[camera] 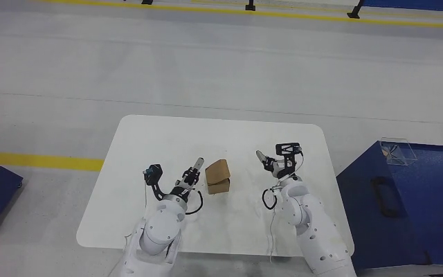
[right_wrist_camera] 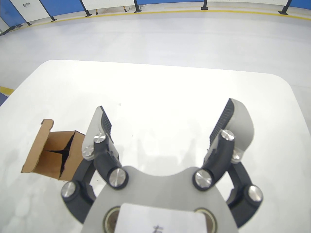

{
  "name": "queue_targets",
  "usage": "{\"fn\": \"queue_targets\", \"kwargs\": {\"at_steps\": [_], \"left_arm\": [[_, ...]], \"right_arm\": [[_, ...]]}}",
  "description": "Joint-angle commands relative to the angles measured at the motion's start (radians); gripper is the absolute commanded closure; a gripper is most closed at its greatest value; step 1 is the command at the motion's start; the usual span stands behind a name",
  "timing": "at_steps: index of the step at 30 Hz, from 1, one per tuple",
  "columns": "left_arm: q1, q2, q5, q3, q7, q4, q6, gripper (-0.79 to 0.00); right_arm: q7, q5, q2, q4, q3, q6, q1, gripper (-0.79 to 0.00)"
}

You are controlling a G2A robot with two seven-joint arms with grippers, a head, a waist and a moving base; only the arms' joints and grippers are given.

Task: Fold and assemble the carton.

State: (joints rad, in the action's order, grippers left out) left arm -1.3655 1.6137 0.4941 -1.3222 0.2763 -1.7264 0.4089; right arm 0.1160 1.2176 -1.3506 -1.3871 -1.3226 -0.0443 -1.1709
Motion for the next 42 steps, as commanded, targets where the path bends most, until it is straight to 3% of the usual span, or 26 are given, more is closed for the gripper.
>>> {"fn": "queue_targets", "kwargs": {"at_steps": [1,7,10,14,17,25,27,29,34,37,39,42], "left_arm": [[0.000,0.000,0.000,0.000,0.000,0.000,0.000,-0.785],[0.000,0.000,0.000,0.000,0.000,0.000,0.000,-0.785],[0.006,-0.001,-0.018,-0.013,0.006,0.017,0.020,-0.785],[0.111,-0.011,-0.038,-0.047,0.163,0.099,0.106,-0.785],[0.199,-0.026,-0.001,-0.057,0.318,0.184,0.121,-0.785],[0.373,-0.043,0.102,-0.016,0.463,0.391,0.150,-0.785],[0.408,-0.042,0.097,-0.005,0.477,0.449,0.151,-0.671],[0.432,-0.042,0.106,0.012,0.480,0.495,0.144,-0.643],[0.437,-0.039,0.081,0.032,0.447,0.524,0.119,-0.646],[0.409,-0.040,0.031,0.017,0.414,0.494,0.098,-0.668],[0.384,-0.041,-0.006,0.005,0.401,0.466,0.075,-0.723],[0.350,-0.043,-0.042,-0.003,0.393,0.437,0.050,-0.720]], "right_arm": [[0.000,0.000,0.000,0.000,0.000,0.000,0.000,-0.785],[0.000,0.000,0.000,0.000,0.000,0.000,0.000,-0.785],[0.038,-0.112,-0.002,0.000,-0.013,0.062,-0.004,-0.785],[0.043,-0.164,-0.007,0.010,-0.007,0.073,0.009,-0.785],[0.072,-0.219,-0.008,0.018,-0.005,0.123,0.021,-0.785],[0.124,-0.354,-0.016,0.086,0.023,0.232,0.072,-0.785],[0.129,-0.385,-0.019,0.110,0.039,0.264,0.082,-0.785],[0.128,-0.379,-0.022,0.134,0.056,0.269,0.094,-0.785],[0.104,-0.357,-0.031,0.188,0.100,0.255,0.119,-0.785],[0.094,-0.354,-0.035,0.215,0.116,0.247,0.132,-0.785],[0.091,-0.350,-0.036,0.228,0.124,0.244,0.138,-0.785],[0.088,-0.348,-0.039,0.242,0.135,0.242,0.144,-0.785]]}}
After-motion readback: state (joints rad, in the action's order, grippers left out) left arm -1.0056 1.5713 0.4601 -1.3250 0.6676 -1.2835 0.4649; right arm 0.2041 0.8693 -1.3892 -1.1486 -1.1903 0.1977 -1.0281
